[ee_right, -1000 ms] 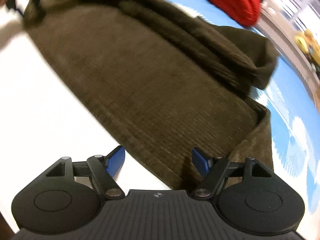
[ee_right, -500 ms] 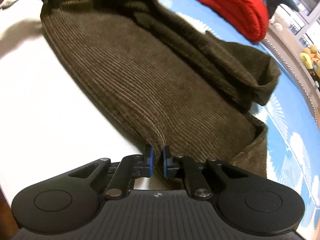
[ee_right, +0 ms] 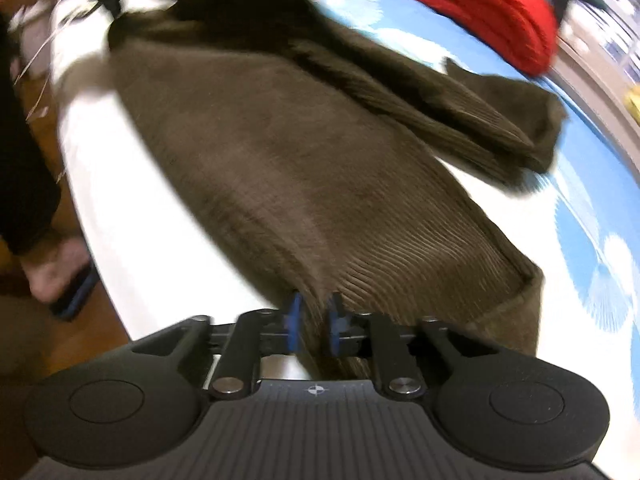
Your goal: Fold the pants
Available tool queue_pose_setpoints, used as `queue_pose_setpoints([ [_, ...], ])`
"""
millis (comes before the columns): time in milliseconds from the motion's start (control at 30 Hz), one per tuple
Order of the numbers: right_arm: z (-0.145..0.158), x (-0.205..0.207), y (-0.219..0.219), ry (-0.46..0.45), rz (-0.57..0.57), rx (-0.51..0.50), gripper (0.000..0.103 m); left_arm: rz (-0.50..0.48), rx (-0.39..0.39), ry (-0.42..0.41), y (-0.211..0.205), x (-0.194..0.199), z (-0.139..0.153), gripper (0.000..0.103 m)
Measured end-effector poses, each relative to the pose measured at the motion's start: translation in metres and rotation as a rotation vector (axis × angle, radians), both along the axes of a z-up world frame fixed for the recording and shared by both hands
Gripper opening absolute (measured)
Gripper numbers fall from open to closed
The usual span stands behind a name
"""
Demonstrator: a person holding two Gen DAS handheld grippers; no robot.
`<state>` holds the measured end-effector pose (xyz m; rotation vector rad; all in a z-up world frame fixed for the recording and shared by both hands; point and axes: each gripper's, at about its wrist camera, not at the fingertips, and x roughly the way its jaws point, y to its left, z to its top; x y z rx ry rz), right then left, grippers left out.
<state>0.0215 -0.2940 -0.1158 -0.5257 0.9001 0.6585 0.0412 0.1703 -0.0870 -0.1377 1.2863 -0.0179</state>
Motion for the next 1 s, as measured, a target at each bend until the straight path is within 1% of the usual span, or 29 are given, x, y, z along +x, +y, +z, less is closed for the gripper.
queue_pose_setpoints([
  [67,0.002,0.007,-0.017,-0.016,-0.072,0.01,0.039,-0.001,0.023,-0.021,0.003,0.002,0.007,0.032],
  [133,-0.001,0.012,-0.036,-0.001,-0.133,0.025,0.04,0.022,0.028,-0.048,0.008,0.0,0.016,0.033],
  [200,-0.006,0.01,-0.051,0.029,-0.158,0.036,0.04,0.035,0.033,-0.067,0.011,0.0,0.023,0.033],
  [300,-0.02,-0.005,-0.058,0.065,-0.112,0.028,0.041,0.02,0.061,-0.089,-0.002,-0.004,0.033,0.033],
  [367,-0.032,-0.015,-0.058,0.078,-0.069,-0.014,0.044,-0.006,0.092,-0.082,-0.01,-0.011,0.033,0.033],
  [467,-0.044,-0.027,-0.057,0.057,-0.042,-0.078,0.046,-0.07,0.166,-0.084,-0.027,-0.003,0.036,0.034],
  [533,-0.048,-0.029,-0.059,0.035,-0.046,-0.088,0.046,-0.114,0.232,-0.105,-0.036,-0.004,0.041,0.035],
  [567,-0.047,-0.03,-0.062,0.039,-0.046,-0.08,0.045,-0.126,0.254,-0.12,-0.041,-0.003,0.044,0.035],
  [633,-0.045,-0.029,-0.066,0.037,-0.037,-0.061,0.034,-0.14,0.282,-0.145,-0.046,-0.005,0.051,0.036],
  [667,-0.044,-0.026,-0.067,0.032,-0.036,-0.052,0.023,-0.146,0.291,-0.15,-0.047,-0.005,0.053,0.037],
  [700,-0.04,-0.026,-0.069,0.03,-0.038,-0.034,0.015,-0.151,0.305,-0.156,-0.049,-0.005,0.055,0.038],
  [767,-0.027,-0.02,-0.085,0.041,-0.083,0.055,0.01,-0.162,0.33,-0.166,-0.051,-0.006,0.058,0.041],
  [800,-0.016,-0.014,-0.099,0.034,-0.138,0.13,0.009,-0.168,0.37,-0.184,-0.053,-0.007,0.062,0.044],
  [833,-0.002,-0.008,-0.119,0.011,-0.218,0.219,0.009,-0.175,0.427,-0.202,-0.059,-0.005,0.061,0.053],
  [867,0.01,0.0,-0.141,-0.028,-0.31,0.304,0.008,-0.176,0.487,-0.214,-0.061,-0.004,0.06,0.056],
  [900,0.021,0.007,-0.166,-0.089,-0.425,0.378,0.008,-0.175,0.518,-0.213,-0.061,-0.002,0.06,0.057],
  [933,0.029,0.013,-0.191,-0.174,-0.566,0.42,0.008,-0.175,0.527,-0.209,-0.062,0.0,0.059,0.057],
  [967,0.036,0.021,-0.219,-0.285,-0.773,0.417,0.008,-0.181,0.527,-0.212,-0.063,0.002,0.059,0.057],
  [1000,0.04,0.025,-0.241,-0.359,-0.949,0.421,0.013,-0.185,0.523,-0.217,-0.065,0.003,0.061,0.057],
])
